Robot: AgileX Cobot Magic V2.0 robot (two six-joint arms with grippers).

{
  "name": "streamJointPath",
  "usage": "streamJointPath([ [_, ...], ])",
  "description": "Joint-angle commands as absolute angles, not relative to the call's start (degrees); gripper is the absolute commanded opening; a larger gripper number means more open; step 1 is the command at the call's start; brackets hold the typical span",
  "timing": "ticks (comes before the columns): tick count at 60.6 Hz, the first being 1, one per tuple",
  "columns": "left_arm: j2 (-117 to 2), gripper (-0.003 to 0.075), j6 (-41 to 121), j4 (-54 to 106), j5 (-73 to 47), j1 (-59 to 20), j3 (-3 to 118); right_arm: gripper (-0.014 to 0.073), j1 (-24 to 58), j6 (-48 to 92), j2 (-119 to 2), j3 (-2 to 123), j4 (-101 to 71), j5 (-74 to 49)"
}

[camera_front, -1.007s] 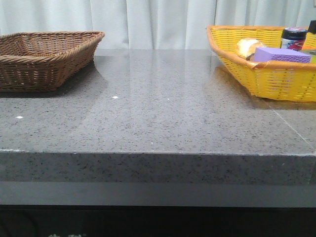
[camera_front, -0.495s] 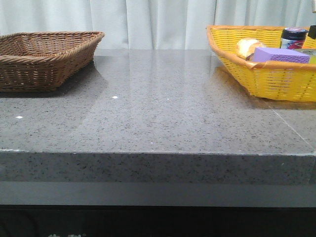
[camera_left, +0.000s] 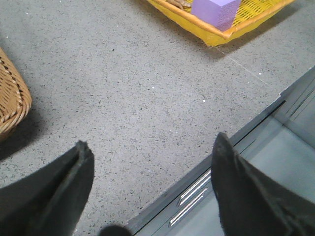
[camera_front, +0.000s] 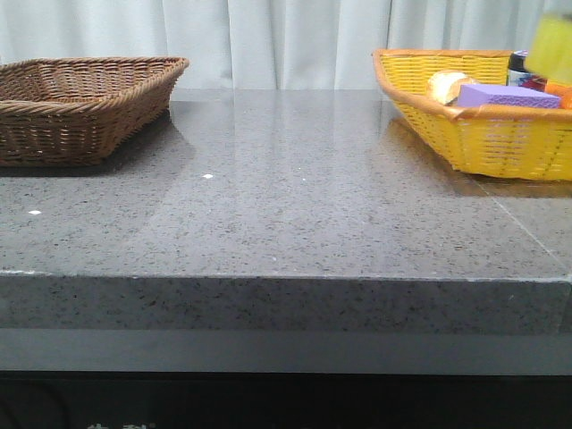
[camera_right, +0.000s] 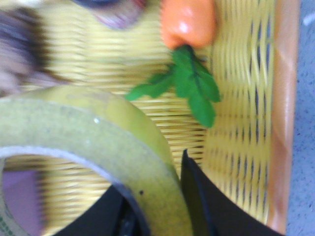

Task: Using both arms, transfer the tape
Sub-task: 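Grasp the tape roll rim with the right gripper and lift it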

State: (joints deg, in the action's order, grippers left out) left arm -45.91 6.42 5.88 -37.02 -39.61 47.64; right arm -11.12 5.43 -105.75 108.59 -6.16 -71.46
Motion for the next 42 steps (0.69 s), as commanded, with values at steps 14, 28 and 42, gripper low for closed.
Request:
streamJointPath([
  [14, -45.5, 0.0491, 6.3, 6.3, -33.5, -40.1, 49.6, 0.017, -11.2, 6.5, -89.8, 110.6, -12.0, -76.8],
  [28, -45.9, 0.0491, 6.3, 6.3, -33.5, -40.1, 49.6, 0.017, -7.8, 8.0, -84.8, 110.4, -15.0, -76.8],
  [42, -46.4, 0.0491, 6.3, 6.3, -33.5, -40.1, 49.6, 0.017, 5.8, 8.1, -86.1, 110.4, -15.0, -75.1],
])
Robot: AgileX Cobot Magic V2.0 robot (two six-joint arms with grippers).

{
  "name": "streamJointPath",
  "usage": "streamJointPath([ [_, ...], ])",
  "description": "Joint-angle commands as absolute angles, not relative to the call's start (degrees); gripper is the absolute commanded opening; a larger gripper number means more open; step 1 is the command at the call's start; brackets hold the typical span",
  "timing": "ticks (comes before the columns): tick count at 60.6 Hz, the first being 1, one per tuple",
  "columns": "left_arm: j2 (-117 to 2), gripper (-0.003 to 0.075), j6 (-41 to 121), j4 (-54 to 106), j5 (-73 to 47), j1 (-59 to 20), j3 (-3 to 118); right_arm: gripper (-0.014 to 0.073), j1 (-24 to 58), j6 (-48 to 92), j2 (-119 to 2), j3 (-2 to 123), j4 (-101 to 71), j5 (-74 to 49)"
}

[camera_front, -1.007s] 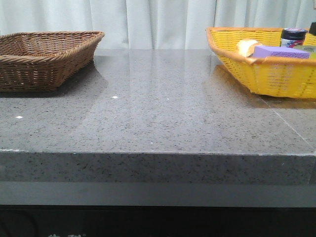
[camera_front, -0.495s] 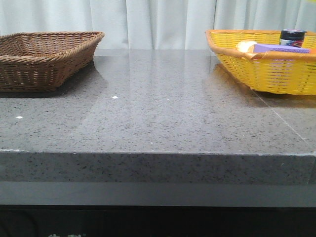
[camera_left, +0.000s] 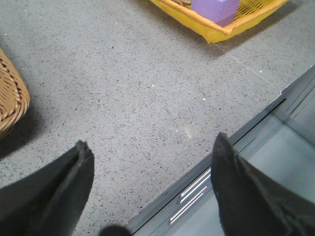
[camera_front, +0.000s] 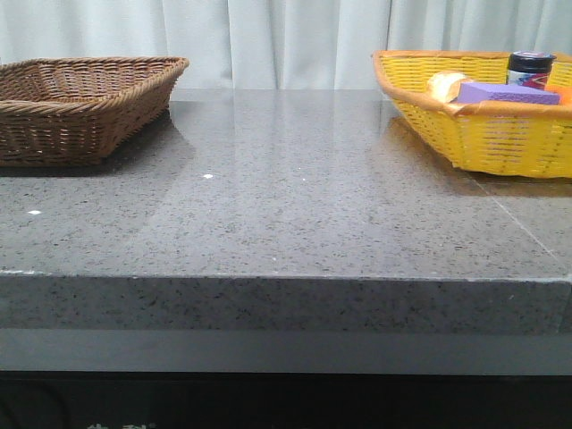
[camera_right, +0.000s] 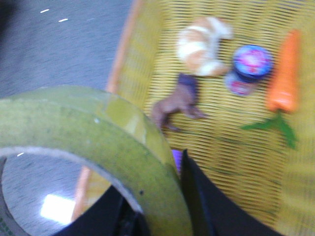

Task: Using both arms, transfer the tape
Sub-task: 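Grasp the tape roll rim with the right gripper and lift it, then carry the tape roll toward the table center and set it down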

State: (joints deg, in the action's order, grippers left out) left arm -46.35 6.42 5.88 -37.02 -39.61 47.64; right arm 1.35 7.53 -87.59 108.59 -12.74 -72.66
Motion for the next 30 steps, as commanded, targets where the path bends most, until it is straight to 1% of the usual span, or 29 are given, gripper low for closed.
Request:
streamJointPath([
  [1, -46.4, 0.0491, 6.3, 6.3, -33.5, -40.1, 49.6, 0.017, 6.8, 8.1, -86.2, 110.4, -15.0, -74.8],
  [10, -47.3, 0.0491, 6.3, 6.3, -33.5, -40.1, 49.6, 0.017, 18.0, 8.1, -90.4, 110.4, -14.2, -71.9],
  [16, -47.5, 0.0491, 6.3, 6.3, -33.5, -40.1, 49.6, 0.017, 23.3, 8.1, -93.8, 110.4, -12.8, -71.3],
  [21, -47.5, 0.0491, 6.3, 6.3, -33.5, -40.1, 49.6, 0.017, 27.2, 8.0, -97.4, 110.4, -10.3, -71.2],
  [30, -47.5, 0.0491, 6.3, 6.3, -33.5, -40.1, 49.6, 0.017, 31.7, 7.8, -103.6, 110.4, -5.2, -71.2],
])
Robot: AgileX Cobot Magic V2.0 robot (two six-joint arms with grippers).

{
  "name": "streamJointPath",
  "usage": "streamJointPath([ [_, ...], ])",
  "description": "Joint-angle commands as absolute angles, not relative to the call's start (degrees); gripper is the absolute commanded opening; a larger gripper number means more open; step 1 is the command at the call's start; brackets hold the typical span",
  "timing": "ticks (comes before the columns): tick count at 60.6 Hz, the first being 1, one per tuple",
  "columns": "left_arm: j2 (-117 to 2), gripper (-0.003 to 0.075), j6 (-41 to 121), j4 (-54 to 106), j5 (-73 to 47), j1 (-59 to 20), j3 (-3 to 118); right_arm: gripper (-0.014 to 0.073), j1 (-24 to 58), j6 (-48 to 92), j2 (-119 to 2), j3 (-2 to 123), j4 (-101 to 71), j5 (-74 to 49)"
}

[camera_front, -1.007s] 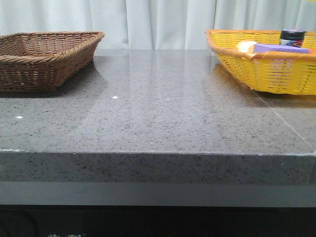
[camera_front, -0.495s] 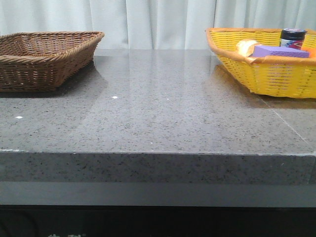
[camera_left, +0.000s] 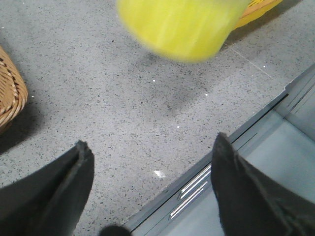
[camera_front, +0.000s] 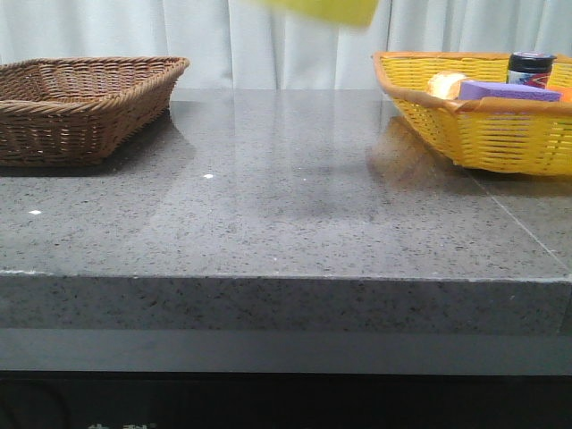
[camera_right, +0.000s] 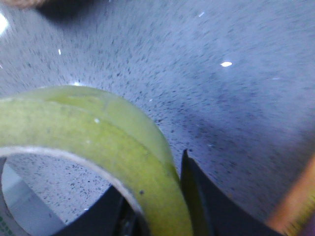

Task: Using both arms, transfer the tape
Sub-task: 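Carry the tape roll toward the table center and set it down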

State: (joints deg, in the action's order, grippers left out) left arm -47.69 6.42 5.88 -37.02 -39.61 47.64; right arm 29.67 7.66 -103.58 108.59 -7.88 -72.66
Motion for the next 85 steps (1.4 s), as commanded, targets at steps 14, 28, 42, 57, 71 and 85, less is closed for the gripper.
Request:
streamJointPath([
  [14, -47.5, 0.0491, 6.3, 6.3, -33.5, -40.1, 49.6, 0.017, 34.6, 7.4, -110.5, 110.6, 0.0, -68.6],
  [28, -47.5, 0.0491, 6.3, 6.3, -33.5, -40.1, 49.6, 0.0227, 34.6, 7.4, -112.8, 110.6, 1.9, -68.2],
  [42, -47.5, 0.0491, 6.3, 6.3, -33.5, -40.1, 49.6, 0.0463, 34.6, 6.5, -112.3, 112.5, 1.9, -68.4],
  [57, -47.5, 0.0491, 6.3, 6.3, -33.4, -40.1, 49.6, 0.0475, 33.9, 6.5, -105.3, 115.0, 0.0, -68.1],
  [71, -47.5, 0.0491, 6.3, 6.3, -33.2, -40.1, 49.6, 0.0464, 30.5, 5.3, -93.9, 108.6, -4.2, -64.3],
  [85, -47.5, 0.0491, 6.3, 6.3, -33.7, -40.1, 49.6, 0.0464, 29.1, 4.8, -80.7, 91.3, -5.2, -55.3],
])
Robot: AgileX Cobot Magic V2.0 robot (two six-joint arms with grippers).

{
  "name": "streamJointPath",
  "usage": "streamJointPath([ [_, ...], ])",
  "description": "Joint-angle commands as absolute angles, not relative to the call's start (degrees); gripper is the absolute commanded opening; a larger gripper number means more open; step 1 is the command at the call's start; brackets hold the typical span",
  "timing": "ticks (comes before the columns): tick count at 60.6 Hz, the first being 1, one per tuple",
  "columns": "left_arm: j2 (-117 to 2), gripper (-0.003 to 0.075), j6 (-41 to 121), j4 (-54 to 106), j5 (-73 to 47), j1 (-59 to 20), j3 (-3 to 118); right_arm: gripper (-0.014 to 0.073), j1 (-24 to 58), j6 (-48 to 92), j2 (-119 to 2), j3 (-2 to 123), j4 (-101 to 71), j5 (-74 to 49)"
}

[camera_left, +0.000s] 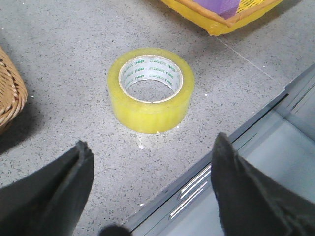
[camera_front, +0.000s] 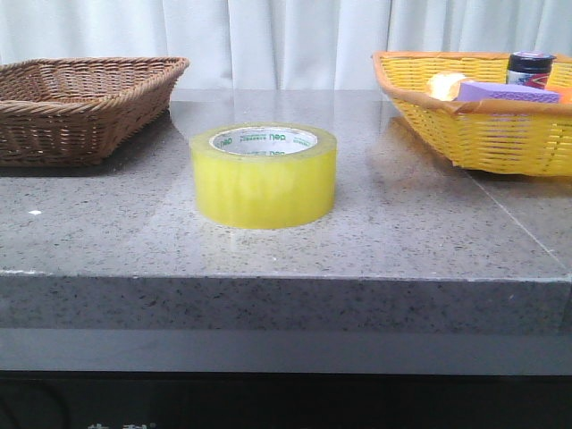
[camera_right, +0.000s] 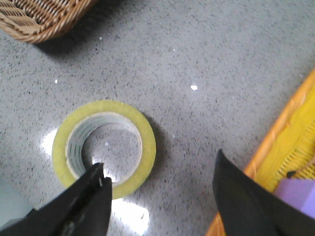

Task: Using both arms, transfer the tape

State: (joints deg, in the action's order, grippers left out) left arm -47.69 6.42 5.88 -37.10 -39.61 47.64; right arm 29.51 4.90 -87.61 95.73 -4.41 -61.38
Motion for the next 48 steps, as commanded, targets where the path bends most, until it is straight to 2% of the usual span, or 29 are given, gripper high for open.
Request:
streamJointPath([
  [1, -47.5, 0.0491, 6.3, 6.3, -33.9, -40.1, 49.6, 0.0464, 29.1, 4.8, -79.7, 90.3, -5.2, -54.8],
  [20, -47.5, 0.0491, 6.3, 6.3, -34.7, -40.1, 49.6, 0.0464, 29.1, 4.8, -61.6, 72.3, -5.2, -45.8],
  [48, -47.5, 0.0491, 6.3, 6.3, -34.7, -40.1, 49.6, 0.0464, 29.1, 4.8, -40.5, 52.6, -5.2, -41.3],
])
